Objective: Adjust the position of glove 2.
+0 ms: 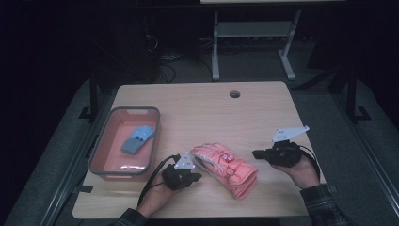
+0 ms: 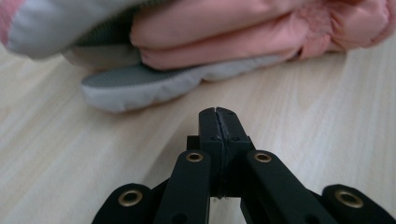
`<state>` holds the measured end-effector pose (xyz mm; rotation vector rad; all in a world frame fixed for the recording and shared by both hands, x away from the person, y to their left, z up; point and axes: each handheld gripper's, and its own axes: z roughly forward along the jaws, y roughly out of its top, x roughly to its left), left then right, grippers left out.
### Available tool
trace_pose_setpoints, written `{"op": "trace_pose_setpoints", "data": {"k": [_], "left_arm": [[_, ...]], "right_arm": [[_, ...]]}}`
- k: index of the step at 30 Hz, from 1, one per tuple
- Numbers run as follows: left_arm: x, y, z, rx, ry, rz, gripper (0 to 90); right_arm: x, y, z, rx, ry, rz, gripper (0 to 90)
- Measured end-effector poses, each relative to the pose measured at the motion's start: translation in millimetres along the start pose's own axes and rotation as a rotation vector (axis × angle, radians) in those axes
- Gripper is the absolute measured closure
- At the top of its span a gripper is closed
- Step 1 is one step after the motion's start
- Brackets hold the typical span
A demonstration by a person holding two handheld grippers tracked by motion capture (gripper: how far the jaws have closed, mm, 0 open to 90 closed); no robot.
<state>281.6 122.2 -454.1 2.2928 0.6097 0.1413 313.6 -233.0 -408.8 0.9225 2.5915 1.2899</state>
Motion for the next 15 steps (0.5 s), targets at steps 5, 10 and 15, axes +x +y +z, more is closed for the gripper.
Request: {"op": "trace_pose_setpoints", "data": {"k": [5, 10, 15], "left_arm": [[2.6, 3.8, 7.0, 0.017, 0.006, 0.007, 89.5], [7.4, 9.6, 13.5, 0.028, 0.016, 0.012, 89.5], [11.5, 15.2, 18.5, 0.021, 0.017, 0.005, 89.5]], "right_arm": [[-3.3, -19.5, 5.8, 0.044, 0.003, -0.001, 90.0], [-4.8, -33.9, 13.7, 0.09, 0.012, 0.02, 90.0], [-0.4, -41.7, 18.5, 0.122, 0.034, 0.004, 90.0]]}}
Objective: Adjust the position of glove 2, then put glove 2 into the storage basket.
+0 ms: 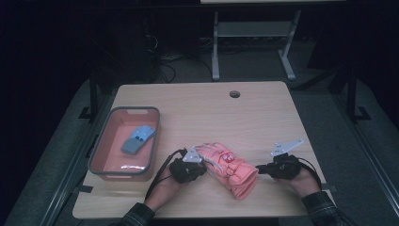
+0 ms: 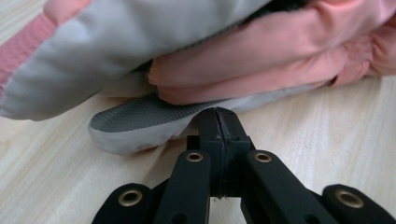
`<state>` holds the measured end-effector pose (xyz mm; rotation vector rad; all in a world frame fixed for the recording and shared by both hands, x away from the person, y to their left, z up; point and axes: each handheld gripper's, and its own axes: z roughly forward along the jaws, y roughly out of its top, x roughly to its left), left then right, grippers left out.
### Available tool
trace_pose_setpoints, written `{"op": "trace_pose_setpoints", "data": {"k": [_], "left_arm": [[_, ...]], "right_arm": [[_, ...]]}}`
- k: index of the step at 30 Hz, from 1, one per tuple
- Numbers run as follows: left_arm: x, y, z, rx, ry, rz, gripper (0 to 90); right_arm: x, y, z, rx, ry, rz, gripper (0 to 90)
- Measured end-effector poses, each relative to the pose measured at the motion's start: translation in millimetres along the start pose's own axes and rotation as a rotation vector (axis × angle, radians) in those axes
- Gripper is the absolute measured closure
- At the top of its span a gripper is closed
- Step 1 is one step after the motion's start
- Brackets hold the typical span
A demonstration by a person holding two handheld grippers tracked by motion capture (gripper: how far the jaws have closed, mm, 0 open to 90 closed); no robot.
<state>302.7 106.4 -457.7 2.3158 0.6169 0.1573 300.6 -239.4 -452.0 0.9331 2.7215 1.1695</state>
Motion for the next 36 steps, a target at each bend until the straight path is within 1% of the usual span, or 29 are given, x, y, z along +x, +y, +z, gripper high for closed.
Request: {"op": "trace_pose_setpoints", "data": {"k": [2, 7, 8, 9, 11, 13, 14, 18, 19, 20, 21, 23, 24, 25, 26, 28, 29, 30, 31, 33, 34, 35, 36], "left_arm": [[2.4, 1.0, 1.8, -0.004, -0.006, -0.013, 89.5], [5.5, 4.9, 3.8, -0.003, -0.002, -0.013, 89.4], [5.3, 5.8, 5.0, -0.014, -0.002, -0.023, 89.5], [6.6, 6.6, 5.0, -0.007, -0.001, -0.014, 89.5], [8.2, 8.8, 6.9, -0.005, 0.0, -0.014, 89.5], [9.9, 11.2, 9.0, -0.006, -0.002, -0.02, 89.5], [11.0, 12.5, 9.5, 0.001, -0.002, -0.018, 89.5], [15.4, 16.8, 12.6, 0.0, -0.003, -0.018, 89.5], [17.3, 17.9, 13.8, -0.003, -0.007, -0.024, 89.5], [18.4, 19.0, 15.0, -0.011, -0.013, -0.037, 89.5], [20.3, 19.9, 15.3, -0.003, -0.016, -0.031, 89.5], [22.8, 22.3, 18.1, -0.012, -0.022, -0.042, 89.5], [24.1, 23.4, 18.5, -0.006, -0.022, -0.035, 89.5], [25.7, 25.0, 19.7, -0.007, -0.023, -0.038, 89.5], [26.8, 26.3, 20.8, -0.011, -0.026, -0.043, 89.5], [29.6, 29.0, 22.7, -0.009, -0.026, -0.036, 89.5], [31.2, 30.6, 24.2, -0.008, -0.03, -0.037, 89.5], [32.0, 32.1, 25.5, -0.012, -0.031, -0.041, 89.5], [33.0, 33.2, 25.6, -0.008, -0.03, -0.036, 89.5], [35.1, 35.8, 28.3, -0.024, -0.033, -0.038, 89.5], [36.5, 37.0, 28.4, -0.013, -0.035, -0.029, 89.5], [36.6, 37.9, 29.8, -0.024, -0.035, -0.036, 89.5], [37.6, 39.2, 30.1, -0.019, -0.039, -0.029, 89.5]], "right_arm": [[1.4, -0.7, 1.0, 0.007, 0.005, -0.004, 90.0], [3.5, -0.1, 5.2, 0.015, 0.017, -0.017, 90.0], [4.3, 0.1, 5.8, 0.019, 0.016, -0.019, 90.0], [4.7, 0.2, 6.7, 0.02, 0.016, -0.024, 90.0], [6.5, 0.8, 7.5, 0.019, 0.023, -0.024, 90.0], [7.1, 1.2, 8.9, 0.022, 0.028, -0.037, 90.0], [8.0, 1.3, 9.7, 0.026, 0.034, -0.036, 90.0], [11.1, 1.6, 12.8, 0.031, 0.051, -0.044, 90.0], [11.4, 2.1, 13.4, 0.031, 0.055, -0.051, 90.0], [12.6, 2.8, 14.3, 0.025, 0.068, -0.051, 90.0], [13.5, 3.4, 15.2, 0.022, 0.076, -0.05, 90.0], [14.5, 4.1, 17.0, 0.027, 0.084, -0.057, 90.0], [15.3, 4.6, 18.4, 0.031, 0.092, -0.062, 90.0], [16.4, 4.8, 19.3, 0.031, 0.099, -0.057, 90.0], [17.5, 5.2, 20.4, 0.035, 0.102, -0.064, 90.0], [19.4, 6.0, 21.9, 0.033, 0.107, -0.073, 90.0], [21.1, 6.7, 22.2, 0.03, 0.115, -0.066, 90.0], [21.9, 7.1, 23.1, 0.03, 0.118, -0.076, 90.0], [23.4, 7.8, 23.9, 0.029, 0.125, -0.074, 90.0], [25.5, 8.6, 25.2, 0.032, 0.131, -0.076, 90.0], [27.0, 9.2, 26.5, 0.033, 0.134, -0.087, 90.0], [28.7, 9.9, 27.4, 0.035, 0.138, -0.085, 90.0], [30.5, 10.7, 28.5, 0.035, 0.143, -0.086, 90.0]]}}
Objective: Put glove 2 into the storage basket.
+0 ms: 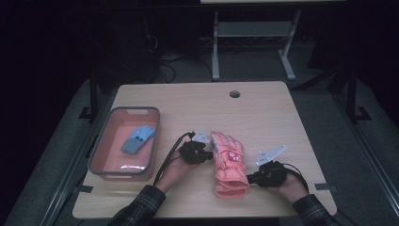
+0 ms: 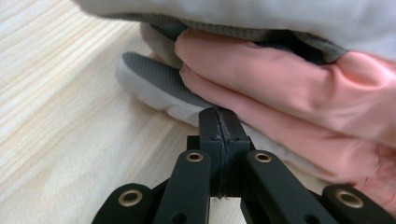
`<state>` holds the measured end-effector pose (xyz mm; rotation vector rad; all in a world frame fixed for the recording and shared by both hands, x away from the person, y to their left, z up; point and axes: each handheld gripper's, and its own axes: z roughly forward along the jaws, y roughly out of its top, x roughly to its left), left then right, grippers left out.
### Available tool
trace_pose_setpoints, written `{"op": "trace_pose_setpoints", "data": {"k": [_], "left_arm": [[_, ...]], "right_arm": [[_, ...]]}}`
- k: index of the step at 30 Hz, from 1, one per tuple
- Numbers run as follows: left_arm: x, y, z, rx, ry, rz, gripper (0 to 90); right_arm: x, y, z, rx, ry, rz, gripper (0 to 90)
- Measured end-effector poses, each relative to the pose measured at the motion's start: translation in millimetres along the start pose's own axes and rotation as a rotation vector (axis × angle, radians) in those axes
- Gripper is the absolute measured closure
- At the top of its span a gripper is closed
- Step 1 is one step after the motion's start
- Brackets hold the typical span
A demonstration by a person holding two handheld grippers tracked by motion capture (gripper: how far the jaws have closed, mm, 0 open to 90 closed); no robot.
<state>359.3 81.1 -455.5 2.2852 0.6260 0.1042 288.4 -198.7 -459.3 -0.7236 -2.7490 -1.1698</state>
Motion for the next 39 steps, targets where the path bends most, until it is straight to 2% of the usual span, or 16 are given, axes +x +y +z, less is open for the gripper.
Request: {"op": "trace_pose_setpoints", "data": {"k": [1, 3, 4, 9, 12, 23, 26, 30, 33, 39], "left_arm": [[-0.4, 0.8, 1.0, -0.008, -0.002, -0.008, 89.5], [0.0, 2.1, 1.2, -0.005, -0.005, 0.003, 89.5], [-1.1, 2.6, 2.2, -0.017, -0.009, -0.011, 89.5], [-2.4, 2.9, 1.0, -0.02, -0.016, 0.002, 89.5], [-2.7, 2.2, 0.6, -0.032, -0.023, -0.007, 89.5], [-0.5, -5.9, -6.1, -0.019, -0.04, -0.028, 89.6], [-2.3, -9.2, -7.9, -0.011, -0.052, -0.023, 89.6], [-4.9, -11.6, -10.8, 0.005, -0.059, -0.013, 89.6], [-6.0, -14.4, -13.3, 0.009, -0.07, -0.01, 89.6], [-9.6, -19.7, -17.3, 0.016, -0.08, -0.017, 89.6]], "right_arm": [[1.3, 1.1, 1.7, 0.001, 0.006, -0.008, 90.0], [3.6, 2.7, 4.7, 0.002, 0.013, -0.015, 90.0], [5.0, 3.7, 6.7, 0.003, 0.017, -0.018, 90.0], [13.0, 9.1, 17.1, 0.018, 0.03, -0.036, 90.0], [18.2, 13.8, 23.8, 0.015, 0.038, -0.049, 90.0], [30.5, 28.6, 42.5, 0.019, 0.05, -0.087, 90.0], [29.6, 27.7, 38.7, 0.011, 0.043, -0.093, 90.0], [29.4, 25.2, 23.4, -0.02, 0.031, -0.071, 90.0], [25.7, 23.7, 8.5, -0.046, 0.004, -0.061, 90.0], [17.1, 29.9, -20.9, -0.096, -0.056, -0.008, 90.0]]}}
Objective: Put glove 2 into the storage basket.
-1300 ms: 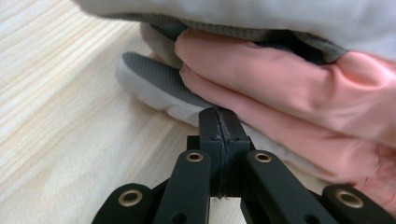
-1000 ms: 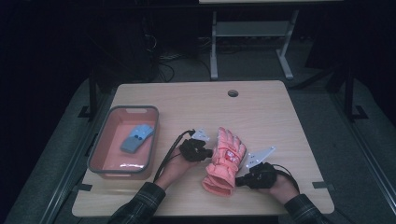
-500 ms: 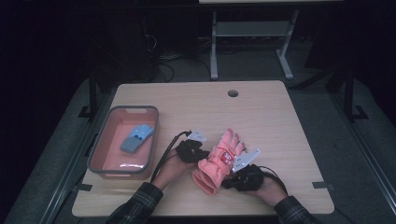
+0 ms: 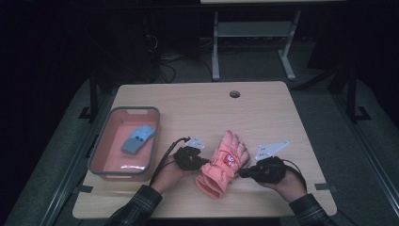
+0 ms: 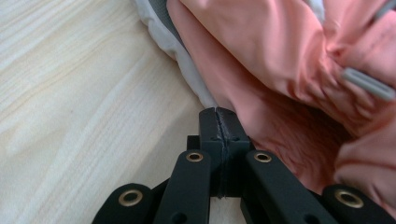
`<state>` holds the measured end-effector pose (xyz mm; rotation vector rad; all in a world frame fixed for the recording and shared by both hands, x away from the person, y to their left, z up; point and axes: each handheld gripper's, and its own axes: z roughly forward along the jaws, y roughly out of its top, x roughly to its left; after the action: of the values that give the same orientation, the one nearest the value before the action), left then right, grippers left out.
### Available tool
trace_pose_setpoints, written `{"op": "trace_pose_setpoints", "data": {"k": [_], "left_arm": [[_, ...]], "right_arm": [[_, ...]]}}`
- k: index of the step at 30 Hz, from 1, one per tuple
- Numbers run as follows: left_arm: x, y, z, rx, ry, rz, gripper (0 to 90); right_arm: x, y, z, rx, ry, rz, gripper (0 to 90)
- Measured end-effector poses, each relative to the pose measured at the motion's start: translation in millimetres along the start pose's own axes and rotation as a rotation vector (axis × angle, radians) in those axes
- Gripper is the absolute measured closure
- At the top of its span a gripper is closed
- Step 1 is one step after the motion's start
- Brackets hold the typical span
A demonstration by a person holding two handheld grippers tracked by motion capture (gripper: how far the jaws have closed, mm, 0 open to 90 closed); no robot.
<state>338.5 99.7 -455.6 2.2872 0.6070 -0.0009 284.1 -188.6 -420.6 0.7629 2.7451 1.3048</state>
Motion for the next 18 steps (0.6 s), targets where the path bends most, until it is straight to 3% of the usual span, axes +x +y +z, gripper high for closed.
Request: {"op": "trace_pose_setpoints", "data": {"k": [4, 10, 14, 17, 18], "left_arm": [[1.4, -0.6, -5.4, -0.016, 0.023, -0.016, 89.4], [7.0, 1.4, -11.8, -0.012, 0.047, -0.034, 80.8], [14.6, 8.5, -18.1, -0.009, 0.086, -0.056, 66.9], [16.4, 12.2, -20.1, -0.026, 0.079, -0.093, 57.6], [16.6, 13.0, -21.1, -0.015, 0.084, -0.077, 54.4]], "right_arm": [[-8.7, 12.2, -7.8, -0.037, -0.031, 0.017, 90.0], [-19.3, 25.2, -3.9, -0.076, -0.06, 0.029, 90.0], [-22.6, 31.7, 0.5, -0.088, -0.074, 0.038, 90.0], [-25.5, 33.1, 5.1, -0.081, -0.091, 0.049, 90.0], [-26.7, 32.8, 6.9, -0.077, -0.092, 0.05, 90.0]]}}
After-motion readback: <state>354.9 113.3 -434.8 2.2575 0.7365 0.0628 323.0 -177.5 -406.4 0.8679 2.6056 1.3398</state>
